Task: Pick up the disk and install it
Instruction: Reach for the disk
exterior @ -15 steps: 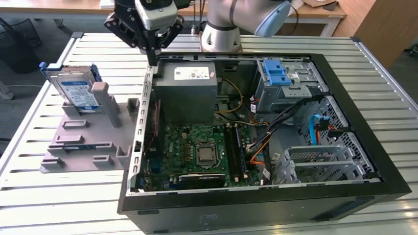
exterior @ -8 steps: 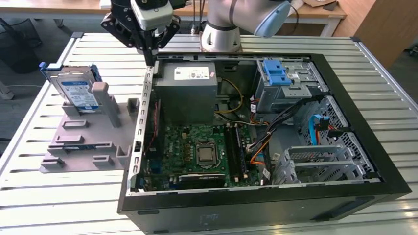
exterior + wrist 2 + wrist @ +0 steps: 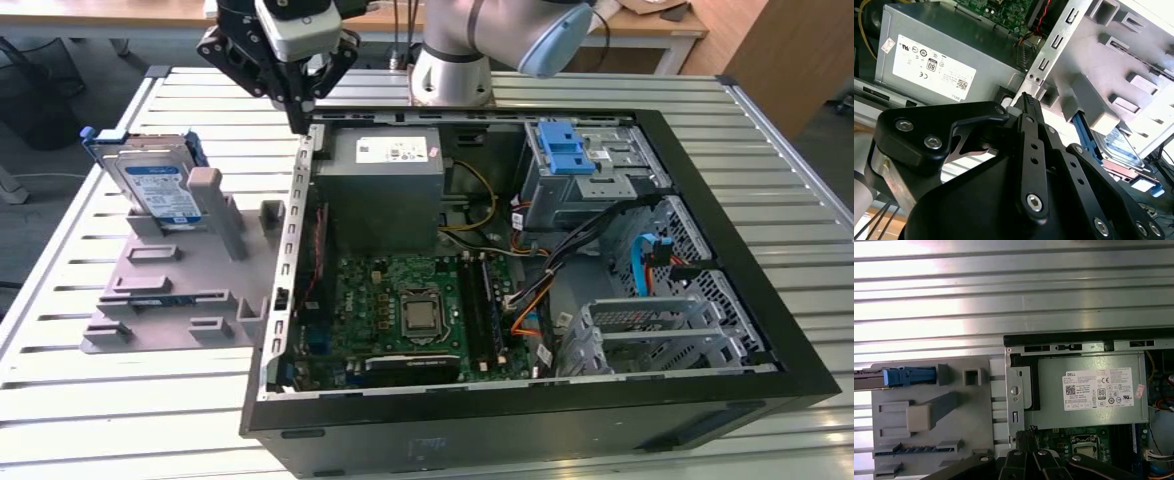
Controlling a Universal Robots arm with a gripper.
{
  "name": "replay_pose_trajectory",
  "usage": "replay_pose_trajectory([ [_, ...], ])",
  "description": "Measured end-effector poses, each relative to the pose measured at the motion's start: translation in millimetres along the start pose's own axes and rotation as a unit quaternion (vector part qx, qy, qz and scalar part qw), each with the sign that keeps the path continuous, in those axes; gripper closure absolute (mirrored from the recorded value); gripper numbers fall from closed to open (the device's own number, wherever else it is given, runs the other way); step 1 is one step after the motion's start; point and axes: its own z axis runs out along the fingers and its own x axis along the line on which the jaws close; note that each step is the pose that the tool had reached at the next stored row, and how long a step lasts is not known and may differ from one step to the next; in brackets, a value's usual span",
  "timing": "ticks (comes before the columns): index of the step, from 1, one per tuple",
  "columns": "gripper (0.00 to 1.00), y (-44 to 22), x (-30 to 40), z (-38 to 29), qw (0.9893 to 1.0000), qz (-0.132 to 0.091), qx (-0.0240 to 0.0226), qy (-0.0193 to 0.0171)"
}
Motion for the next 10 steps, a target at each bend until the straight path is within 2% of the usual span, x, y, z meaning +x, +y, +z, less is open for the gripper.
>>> replay_pose_trajectory([
  [10,0.89,3.5,15.1,0.7,1.0,0.0,0.0,0.0],
])
